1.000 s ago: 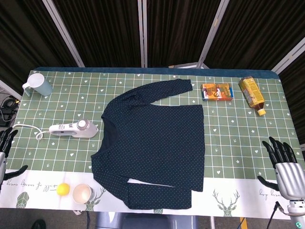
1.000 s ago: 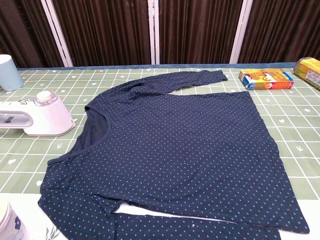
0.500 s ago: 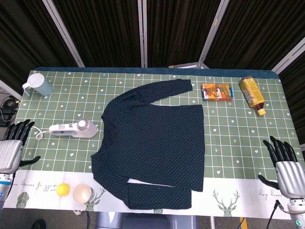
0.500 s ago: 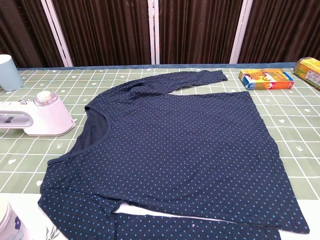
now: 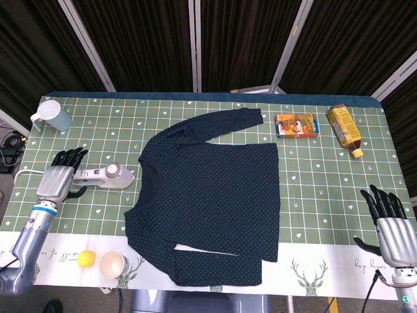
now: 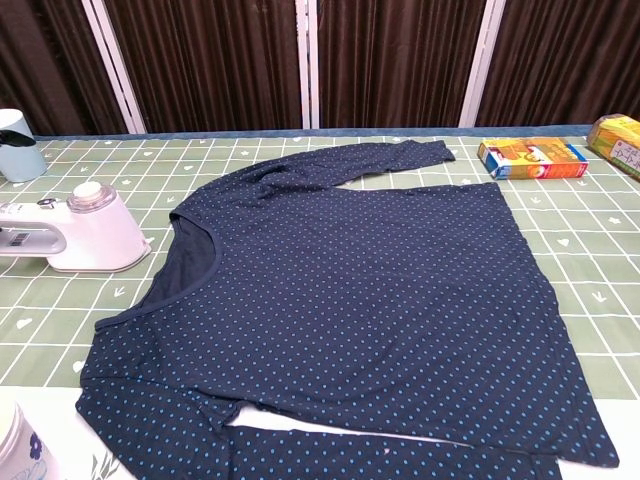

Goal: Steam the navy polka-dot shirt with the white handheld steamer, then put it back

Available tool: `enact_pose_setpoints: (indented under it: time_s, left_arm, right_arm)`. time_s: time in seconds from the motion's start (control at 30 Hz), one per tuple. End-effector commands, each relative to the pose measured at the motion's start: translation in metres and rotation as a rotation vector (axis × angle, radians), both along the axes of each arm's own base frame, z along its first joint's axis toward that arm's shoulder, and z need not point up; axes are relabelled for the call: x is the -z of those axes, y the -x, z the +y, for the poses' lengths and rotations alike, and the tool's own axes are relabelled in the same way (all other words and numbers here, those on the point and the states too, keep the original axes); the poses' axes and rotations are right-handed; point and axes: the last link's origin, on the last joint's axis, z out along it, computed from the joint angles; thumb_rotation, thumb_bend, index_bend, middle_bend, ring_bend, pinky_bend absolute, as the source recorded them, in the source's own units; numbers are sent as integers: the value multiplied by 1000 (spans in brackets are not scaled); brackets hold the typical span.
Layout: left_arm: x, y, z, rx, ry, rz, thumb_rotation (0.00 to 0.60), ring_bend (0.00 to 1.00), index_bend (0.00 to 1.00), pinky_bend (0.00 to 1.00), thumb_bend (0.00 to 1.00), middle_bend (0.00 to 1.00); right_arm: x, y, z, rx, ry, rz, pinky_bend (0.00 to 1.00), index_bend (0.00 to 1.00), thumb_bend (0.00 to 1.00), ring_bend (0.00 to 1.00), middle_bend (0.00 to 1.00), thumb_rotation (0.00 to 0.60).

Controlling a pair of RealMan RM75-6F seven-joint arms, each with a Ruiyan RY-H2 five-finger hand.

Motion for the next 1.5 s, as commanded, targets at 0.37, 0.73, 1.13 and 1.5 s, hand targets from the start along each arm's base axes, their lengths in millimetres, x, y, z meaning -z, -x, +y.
enact_pose_setpoints:
  time_s: [0.37,0.73,1.13,1.5]
  left_arm:
    - [29,3,28,-41,16,-8,600,0,0,0,307,0]
    - [38,5,52,-64,6,21,600,0,0,48,323,0]
    - [48,5,64,-70,16,79,600,476,424,593,354,478]
    - [44,2,62,14,-2,120,600,762,919,926,656,836]
  right_arm:
    - [-1,3,-2,16,6,1,0,0,0,0,0,600]
    - [-1,6,-5,34,6,4,0,0,0,0,0,600]
    - [2,10,-9,52,-5,10,0,0,0,0,0,600]
    - [4,10,-9,54,-11,15,0,0,0,0,0,600]
